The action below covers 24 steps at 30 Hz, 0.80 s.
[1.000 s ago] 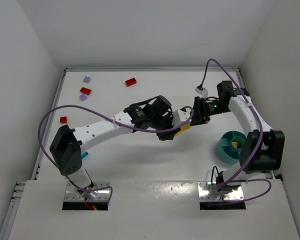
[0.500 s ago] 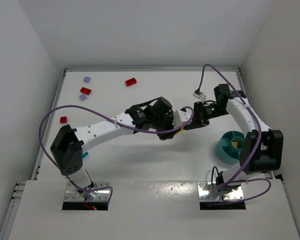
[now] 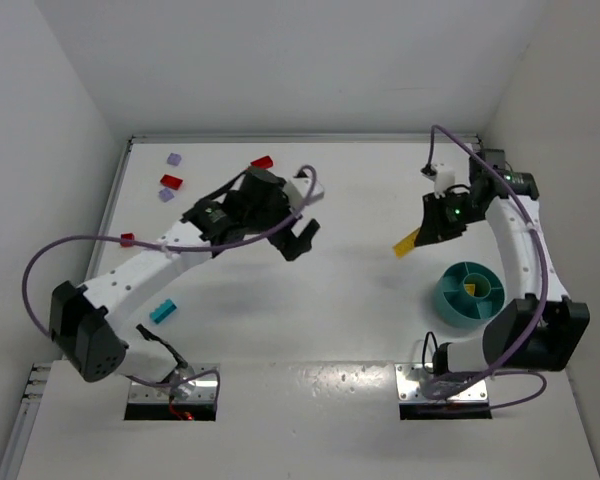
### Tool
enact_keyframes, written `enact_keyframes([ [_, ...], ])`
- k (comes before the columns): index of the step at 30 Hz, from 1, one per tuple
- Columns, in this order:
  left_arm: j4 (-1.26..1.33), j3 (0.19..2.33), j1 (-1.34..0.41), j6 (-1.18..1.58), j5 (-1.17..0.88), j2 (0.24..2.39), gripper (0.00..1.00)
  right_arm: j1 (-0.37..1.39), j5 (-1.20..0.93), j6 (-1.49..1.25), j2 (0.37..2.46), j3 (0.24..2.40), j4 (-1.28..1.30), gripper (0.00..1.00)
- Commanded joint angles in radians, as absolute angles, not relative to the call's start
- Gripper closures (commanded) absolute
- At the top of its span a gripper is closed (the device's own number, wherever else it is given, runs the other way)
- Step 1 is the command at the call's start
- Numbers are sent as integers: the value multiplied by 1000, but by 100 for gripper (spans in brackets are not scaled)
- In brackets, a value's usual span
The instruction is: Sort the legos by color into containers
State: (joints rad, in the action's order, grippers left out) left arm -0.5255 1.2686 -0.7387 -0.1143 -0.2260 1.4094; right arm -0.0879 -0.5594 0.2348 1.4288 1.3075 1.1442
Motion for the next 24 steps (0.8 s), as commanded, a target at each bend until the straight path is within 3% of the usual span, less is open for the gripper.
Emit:
enact_keyframes([
  [1, -500, 1235, -642, -36, -216, 1312, 0, -149, -289, 411, 1338, 1361, 1253, 100],
  [8, -509, 1187, -453, 34, -314, 1292, 0, -357, -51, 589, 1218, 1318, 1261, 100],
  [15, -509, 1178, -355, 11, -351, 1259, 0, -483, -40, 632, 1195, 1298, 1311, 100],
  [24, -491, 1140, -269, -12, -411, 1259, 0, -523, -113, 709, 1215, 1241, 1402, 100],
])
